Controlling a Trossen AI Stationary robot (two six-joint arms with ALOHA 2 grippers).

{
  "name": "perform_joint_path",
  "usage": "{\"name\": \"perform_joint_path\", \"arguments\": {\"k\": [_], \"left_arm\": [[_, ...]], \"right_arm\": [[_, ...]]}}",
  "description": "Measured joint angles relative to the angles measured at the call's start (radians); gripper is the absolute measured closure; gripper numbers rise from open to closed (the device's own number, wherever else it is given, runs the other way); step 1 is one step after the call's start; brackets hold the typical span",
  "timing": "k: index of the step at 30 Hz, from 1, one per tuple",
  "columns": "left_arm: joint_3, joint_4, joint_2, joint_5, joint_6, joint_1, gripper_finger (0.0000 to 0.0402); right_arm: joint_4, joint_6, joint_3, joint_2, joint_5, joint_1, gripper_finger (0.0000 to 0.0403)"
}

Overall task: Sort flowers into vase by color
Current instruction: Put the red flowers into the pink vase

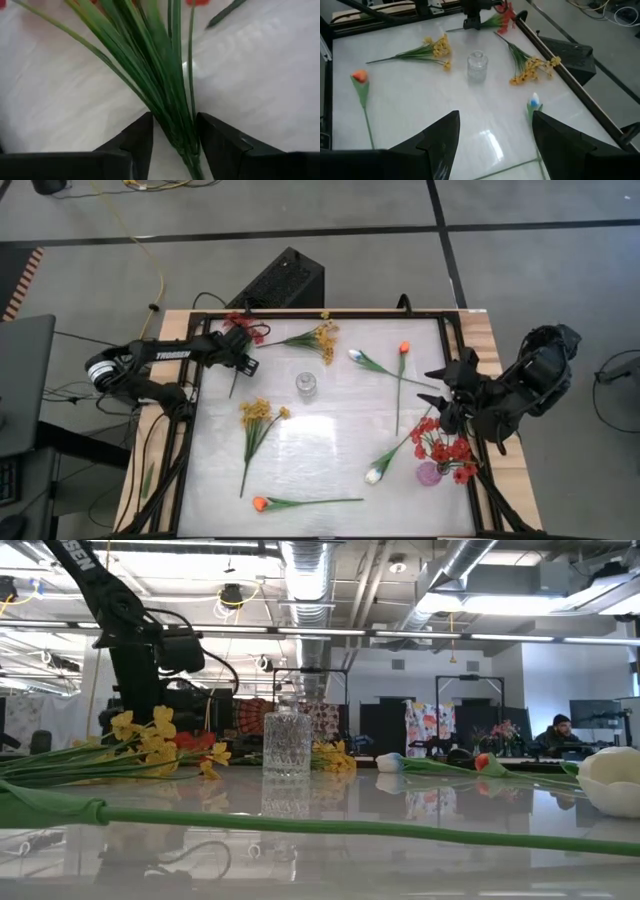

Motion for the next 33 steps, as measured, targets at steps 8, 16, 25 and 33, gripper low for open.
{"name": "perform_joint_path", "arguments": {"k": [8, 16, 25, 33], "left_arm": [[-0.008, -0.019, -0.078, 0.018, 0.012, -0.005, 0.0388], [-0.01, -0.004, -0.363, 0.058, -0.006, -0.045, 0.0394], [-0.008, 0.371, -0.696, 0.221, -0.083, -0.224, 0.0396], [-0.006, 0.853, -0.635, 0.385, -0.148, -0.496, 0.0396]], "right_arm": [[0.018, 0.0, 0.0, 0.0, 0.006, 0.002, 0.0127], [0.041, -0.002, 0.0, 0.044, 0.024, 0.002, 0.0127], [0.271, -0.255, 0.0, 0.154, 0.116, -0.041, 0.0127], [0.74, -0.77, 0.0, 0.234, -0.223, -0.284, 0.0127]]}}
